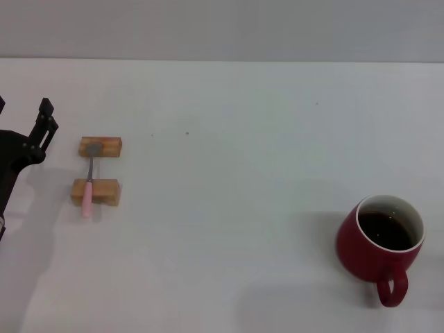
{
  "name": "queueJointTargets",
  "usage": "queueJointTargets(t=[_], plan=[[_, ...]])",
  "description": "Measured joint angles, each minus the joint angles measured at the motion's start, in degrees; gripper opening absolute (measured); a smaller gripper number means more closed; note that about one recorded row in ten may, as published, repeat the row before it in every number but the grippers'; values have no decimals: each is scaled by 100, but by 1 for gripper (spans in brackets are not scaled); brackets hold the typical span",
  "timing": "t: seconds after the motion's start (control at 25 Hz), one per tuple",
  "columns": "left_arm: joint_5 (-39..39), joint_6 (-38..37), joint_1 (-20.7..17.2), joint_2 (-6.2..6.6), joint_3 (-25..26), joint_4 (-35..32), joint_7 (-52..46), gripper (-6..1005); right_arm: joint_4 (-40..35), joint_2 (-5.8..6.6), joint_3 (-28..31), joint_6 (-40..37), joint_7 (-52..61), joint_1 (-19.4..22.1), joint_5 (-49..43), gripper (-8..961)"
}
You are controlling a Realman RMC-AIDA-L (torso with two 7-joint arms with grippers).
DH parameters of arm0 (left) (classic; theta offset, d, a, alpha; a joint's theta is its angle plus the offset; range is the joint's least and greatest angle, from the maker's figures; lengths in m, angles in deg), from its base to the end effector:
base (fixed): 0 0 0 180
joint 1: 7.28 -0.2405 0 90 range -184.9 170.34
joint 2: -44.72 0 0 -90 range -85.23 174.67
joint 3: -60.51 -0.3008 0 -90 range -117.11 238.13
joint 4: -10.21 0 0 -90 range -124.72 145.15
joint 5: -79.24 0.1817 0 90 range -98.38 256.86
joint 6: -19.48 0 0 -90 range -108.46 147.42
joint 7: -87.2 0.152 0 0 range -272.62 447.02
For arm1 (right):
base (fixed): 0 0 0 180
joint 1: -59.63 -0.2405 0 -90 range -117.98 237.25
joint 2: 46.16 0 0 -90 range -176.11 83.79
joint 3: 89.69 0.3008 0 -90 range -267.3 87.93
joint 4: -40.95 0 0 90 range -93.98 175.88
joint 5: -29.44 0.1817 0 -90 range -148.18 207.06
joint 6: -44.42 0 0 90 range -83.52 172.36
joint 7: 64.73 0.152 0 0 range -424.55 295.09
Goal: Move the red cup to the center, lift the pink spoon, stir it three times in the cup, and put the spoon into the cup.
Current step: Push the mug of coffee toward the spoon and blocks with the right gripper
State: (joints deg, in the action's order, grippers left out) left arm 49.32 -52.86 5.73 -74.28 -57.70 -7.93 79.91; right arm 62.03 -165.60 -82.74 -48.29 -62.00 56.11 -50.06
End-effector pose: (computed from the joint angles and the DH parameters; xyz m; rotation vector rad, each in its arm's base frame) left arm -0.3497 0.2879 -0.0143 -1.5658 -0.4766 -0.7662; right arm 0.3931 0.1771 -0.0085 -1.1618 0.6826 0.7093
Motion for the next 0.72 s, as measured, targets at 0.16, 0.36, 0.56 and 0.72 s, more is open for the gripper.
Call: queueJointTargets(t=[0.16, 0.36, 0.56, 0.72], plan=[[5, 0, 0, 0, 0, -3, 0, 783, -11, -3, 0, 7, 0, 1, 27, 703], [24, 0, 0, 0, 0, 6, 0, 783, -3, -6, 0, 9, 0, 12, 28, 703], [24, 0, -1, 0, 0, 19, 0, 783, 4, -16, 0, 7, 0, 37, 31, 704], [23, 0, 1, 0, 0, 9, 0, 783, 6, -18, 3, 52, 0, 49, 36, 694]])
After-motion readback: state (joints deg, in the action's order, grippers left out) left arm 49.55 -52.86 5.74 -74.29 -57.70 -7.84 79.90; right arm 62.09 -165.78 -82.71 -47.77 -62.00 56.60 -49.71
